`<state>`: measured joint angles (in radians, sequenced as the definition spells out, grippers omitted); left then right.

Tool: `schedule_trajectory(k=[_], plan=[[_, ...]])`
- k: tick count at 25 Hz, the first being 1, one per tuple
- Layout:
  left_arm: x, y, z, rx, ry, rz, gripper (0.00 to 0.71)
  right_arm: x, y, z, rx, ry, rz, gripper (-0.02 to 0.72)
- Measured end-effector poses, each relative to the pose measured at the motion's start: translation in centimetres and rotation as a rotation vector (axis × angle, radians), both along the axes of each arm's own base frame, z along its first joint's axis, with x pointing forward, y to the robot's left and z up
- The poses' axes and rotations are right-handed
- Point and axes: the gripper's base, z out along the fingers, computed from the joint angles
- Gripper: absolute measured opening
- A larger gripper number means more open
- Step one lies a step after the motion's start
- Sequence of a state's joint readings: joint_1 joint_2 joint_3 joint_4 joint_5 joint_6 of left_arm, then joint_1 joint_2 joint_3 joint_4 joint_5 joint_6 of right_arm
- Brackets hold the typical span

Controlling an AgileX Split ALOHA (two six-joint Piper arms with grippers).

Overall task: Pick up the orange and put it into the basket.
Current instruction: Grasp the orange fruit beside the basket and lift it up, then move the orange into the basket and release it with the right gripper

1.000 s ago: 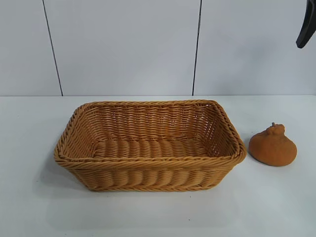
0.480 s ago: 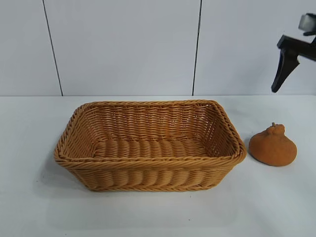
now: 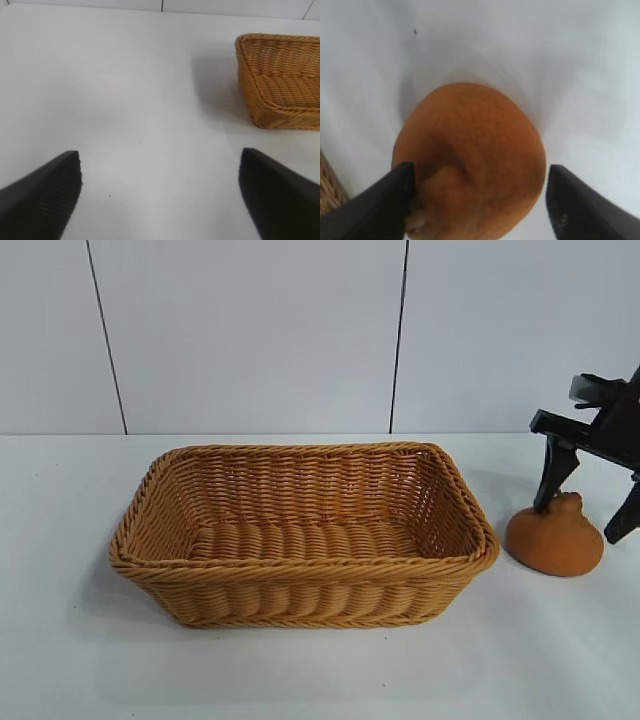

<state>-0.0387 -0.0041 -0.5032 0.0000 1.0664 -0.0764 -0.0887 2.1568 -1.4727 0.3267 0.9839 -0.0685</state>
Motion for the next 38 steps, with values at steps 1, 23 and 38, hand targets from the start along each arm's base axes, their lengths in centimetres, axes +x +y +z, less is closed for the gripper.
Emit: schedule_trajectory(k=[1,23,38], plan=[[0.0,0.0,0.0,0.0,0.0,0.0,0.612,0.0,0.0,0.0,0.0,0.0,0.0,0.256],[0.0,0.0,0.0,0.0,0.0,0.0,0.612,1.3,0.7,16.5,0.012,-0.321,0.075,0.022],[0.0,0.0,0.0,0.0,0.0,0.0,0.612,-3.3,21.3,16.4,0.049,-0.341,0.504,0.022]])
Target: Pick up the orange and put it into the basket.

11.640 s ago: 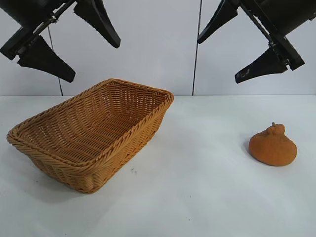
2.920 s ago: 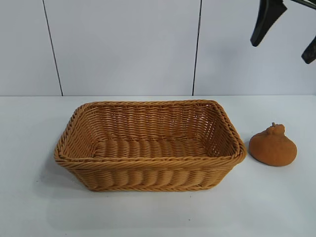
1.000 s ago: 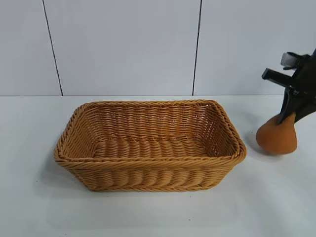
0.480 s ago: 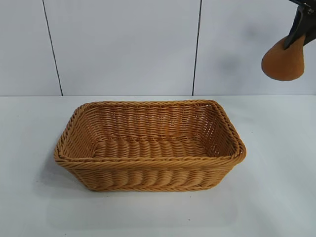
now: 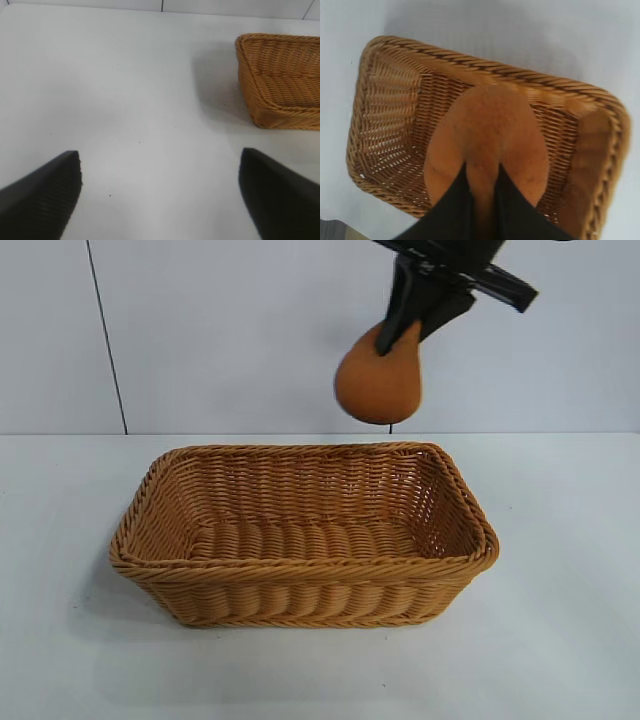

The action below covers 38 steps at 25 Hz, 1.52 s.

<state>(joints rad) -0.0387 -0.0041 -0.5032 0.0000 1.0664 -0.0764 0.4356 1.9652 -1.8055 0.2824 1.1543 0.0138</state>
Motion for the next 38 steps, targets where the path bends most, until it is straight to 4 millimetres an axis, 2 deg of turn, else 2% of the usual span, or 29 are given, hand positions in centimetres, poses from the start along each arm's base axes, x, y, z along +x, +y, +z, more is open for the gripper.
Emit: schedule_trajectory(k=[4,7,9,11,15,18,20,24,26,29,34,38], plan=[[0.0,0.0,0.0,0.0,-0.001,0.0,0.612,-0.6,2.0,-1.1,-0.042,0.005,0.021,0.022],[0.0,0.0,0.0,0.0,-0.001,0.0,0.612,-0.5,3.5,-3.2,-0.059,0.027,0.041,0.022],[0.0,0.0,0.0,0.0,-0.001,0.0,0.612,0.0,4.4,-5.5,-0.073,0.057,0.048,0.022],[0.0,0.0,0.0,0.0,-0.001,0.0,0.612,0.4,5.1,-8.6,-0.093,0.113,0.051,0.022],[0.0,0.0,0.0,0.0,-0.001,0.0,0.612,0.9,5.7,-13.9,-0.13,0.218,0.048,0.022],[0.0,0.0,0.0,0.0,-0.001,0.0,0.612,1.0,5.8,-14.8,-0.134,0.231,0.048,0.034],[0.0,0.0,0.0,0.0,-0.001,0.0,0.612,1.1,5.9,-14.5,-0.128,0.225,0.048,0.125],[0.0,0.0,0.0,0.0,-0.001,0.0,0.612,1.4,6.1,-13.4,-0.12,0.215,0.057,0.489],[0.0,0.0,0.0,0.0,-0.001,0.0,0.612,1.5,6.2,-12.1,-0.115,0.203,0.067,0.585],[0.0,0.0,0.0,0.0,-0.001,0.0,0.612,2.1,6.3,-8.6,-0.111,0.13,0.085,0.623],[0.0,0.0,0.0,0.0,-0.001,0.0,0.612,2.9,5.6,-1.5,-0.111,-0.102,0.052,0.631],[0.0,0.0,0.0,0.0,-0.001,0.0,0.612,3.0,4.0,1.6,-0.191,-0.224,-0.006,0.631]])
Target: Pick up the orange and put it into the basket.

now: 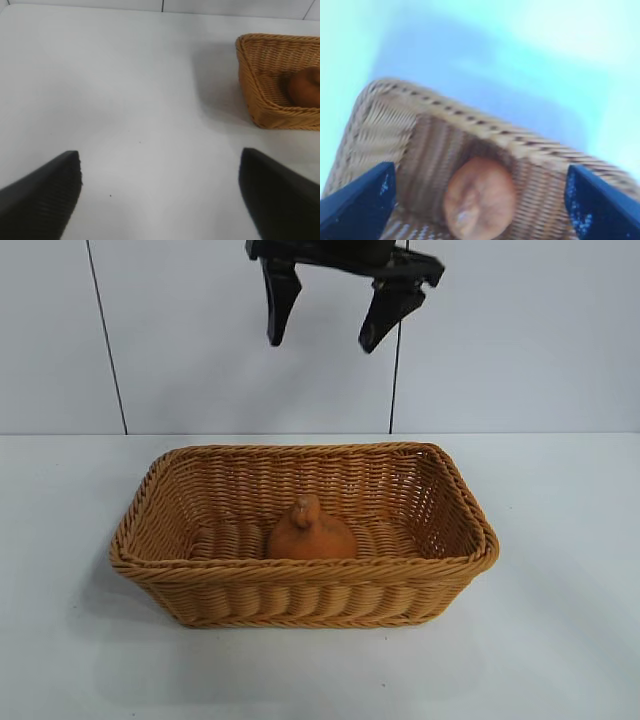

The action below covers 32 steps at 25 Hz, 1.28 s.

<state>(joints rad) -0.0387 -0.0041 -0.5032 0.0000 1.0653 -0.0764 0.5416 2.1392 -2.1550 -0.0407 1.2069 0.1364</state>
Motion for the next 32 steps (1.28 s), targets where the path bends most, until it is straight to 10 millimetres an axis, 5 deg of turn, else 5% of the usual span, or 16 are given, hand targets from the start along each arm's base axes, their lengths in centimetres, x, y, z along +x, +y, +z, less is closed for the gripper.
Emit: schedule_trajectory(k=[7,13,20,26,32], plan=[[0.0,0.0,0.0,0.0,0.0,0.0,0.612,2.7,-6.0,0.5,-0.045,-0.03,-0.137,0.631],[0.0,0.0,0.0,0.0,0.0,0.0,0.612,5.5,-15.4,0.6,-0.088,-0.039,-0.319,0.631],[0.0,0.0,0.0,0.0,0.0,0.0,0.612,6.3,-25.1,0.5,-0.081,-0.024,-0.527,0.631],[0.0,0.0,0.0,0.0,0.0,0.0,0.612,5.1,-25.9,-1.6,-0.047,0.085,-0.52,0.631],[0.0,0.0,0.0,0.004,0.0,0.003,0.612,2.0,-22.7,-3.0,-0.05,0.195,-0.421,0.631]])
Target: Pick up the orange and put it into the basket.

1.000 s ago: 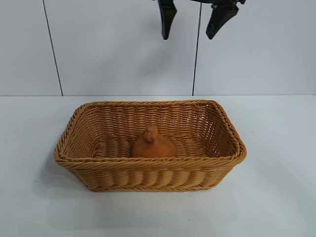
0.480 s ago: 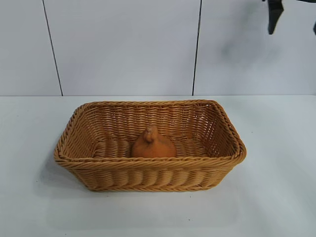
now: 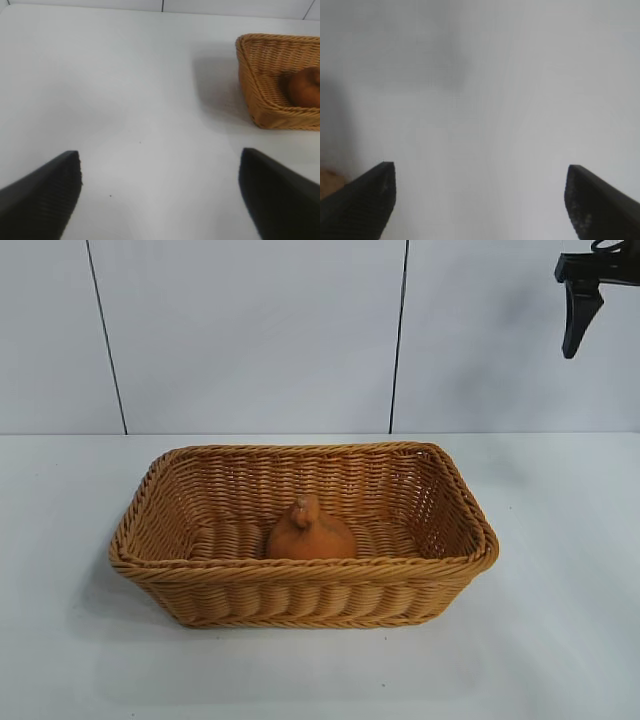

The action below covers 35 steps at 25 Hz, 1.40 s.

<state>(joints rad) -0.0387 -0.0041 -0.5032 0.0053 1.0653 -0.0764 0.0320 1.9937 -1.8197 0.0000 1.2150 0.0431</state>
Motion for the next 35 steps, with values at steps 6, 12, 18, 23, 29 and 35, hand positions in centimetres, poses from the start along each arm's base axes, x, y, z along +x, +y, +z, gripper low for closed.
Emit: schedule_trajectory(k=[6,12,18,23,29,35], plan=[[0.0,0.0,0.0,0.0,0.0,0.0,0.612,-4.3,3.2,-0.2,0.004,0.078,0.087,0.631],[0.0,0.0,0.0,0.0,0.0,0.0,0.612,-10.3,2.8,-0.6,-0.003,0.157,0.097,0.631],[0.0,0.0,0.0,0.0,0.0,0.0,0.612,-18.9,1.8,0.2,-0.001,0.155,0.098,0.631],[0.0,0.0,0.0,0.0,0.0,0.0,0.612,-25.8,0.9,-0.3,0.003,0.113,0.099,0.631],[0.0,0.0,0.0,0.0,0.0,0.0,0.612,-32.3,0.1,-1.6,0.018,-0.084,0.099,0.631],[0.0,0.0,0.0,0.0,0.0,0.0,0.612,-36.5,-0.4,-1.2,0.047,-0.414,0.098,0.631]])
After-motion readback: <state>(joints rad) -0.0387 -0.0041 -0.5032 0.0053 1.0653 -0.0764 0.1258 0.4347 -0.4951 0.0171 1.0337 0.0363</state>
